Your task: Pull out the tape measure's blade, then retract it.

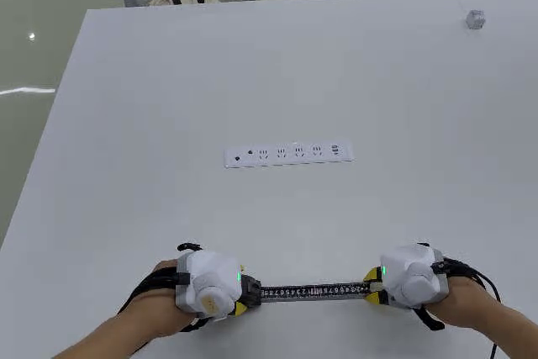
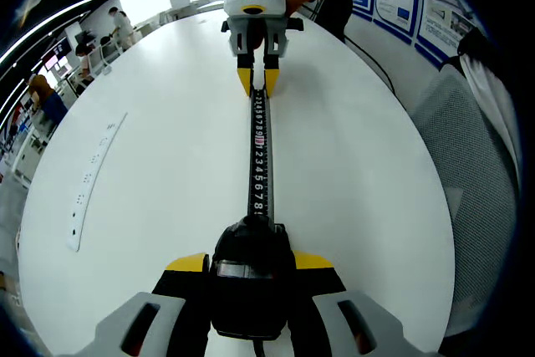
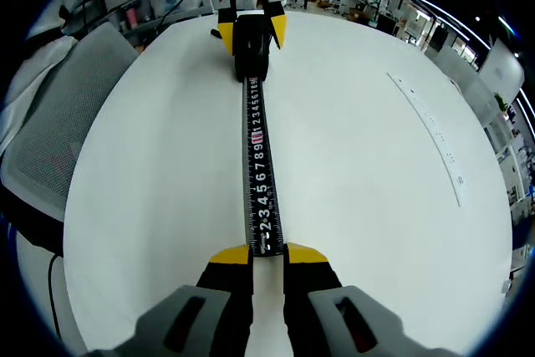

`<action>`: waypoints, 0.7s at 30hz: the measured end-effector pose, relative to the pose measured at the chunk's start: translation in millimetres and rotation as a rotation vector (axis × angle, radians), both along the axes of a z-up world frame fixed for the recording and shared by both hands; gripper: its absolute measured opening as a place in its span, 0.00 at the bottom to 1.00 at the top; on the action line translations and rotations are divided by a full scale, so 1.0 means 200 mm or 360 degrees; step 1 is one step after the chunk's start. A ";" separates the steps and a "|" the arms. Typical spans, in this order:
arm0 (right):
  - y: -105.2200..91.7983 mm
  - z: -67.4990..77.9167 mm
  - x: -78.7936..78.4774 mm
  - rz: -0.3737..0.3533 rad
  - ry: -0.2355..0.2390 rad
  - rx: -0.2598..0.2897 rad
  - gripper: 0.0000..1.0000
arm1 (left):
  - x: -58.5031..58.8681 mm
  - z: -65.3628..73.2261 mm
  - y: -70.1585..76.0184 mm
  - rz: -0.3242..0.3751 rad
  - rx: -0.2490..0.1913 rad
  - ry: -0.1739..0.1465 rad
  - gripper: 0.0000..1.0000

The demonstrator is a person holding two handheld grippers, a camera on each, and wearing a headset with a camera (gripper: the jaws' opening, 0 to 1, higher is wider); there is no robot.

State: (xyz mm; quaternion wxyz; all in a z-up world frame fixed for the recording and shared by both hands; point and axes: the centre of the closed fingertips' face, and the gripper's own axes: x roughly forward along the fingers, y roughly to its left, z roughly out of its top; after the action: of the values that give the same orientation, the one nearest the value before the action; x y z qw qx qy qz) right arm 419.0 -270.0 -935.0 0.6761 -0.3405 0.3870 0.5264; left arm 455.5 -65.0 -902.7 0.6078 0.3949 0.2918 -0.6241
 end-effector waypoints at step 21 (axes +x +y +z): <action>-0.08 0.00 -0.01 -0.0030 0.0000 -0.0006 0.11 | 0.00 0.00 0.00 0.0001 0.0001 0.0003 0.32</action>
State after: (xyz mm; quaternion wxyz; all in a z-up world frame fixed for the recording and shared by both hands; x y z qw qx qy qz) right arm 416.5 -286.0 -934.3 0.6805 -0.3382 0.3912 0.5192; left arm 455.3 -65.5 -902.7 0.6075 0.3944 0.2929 -0.6242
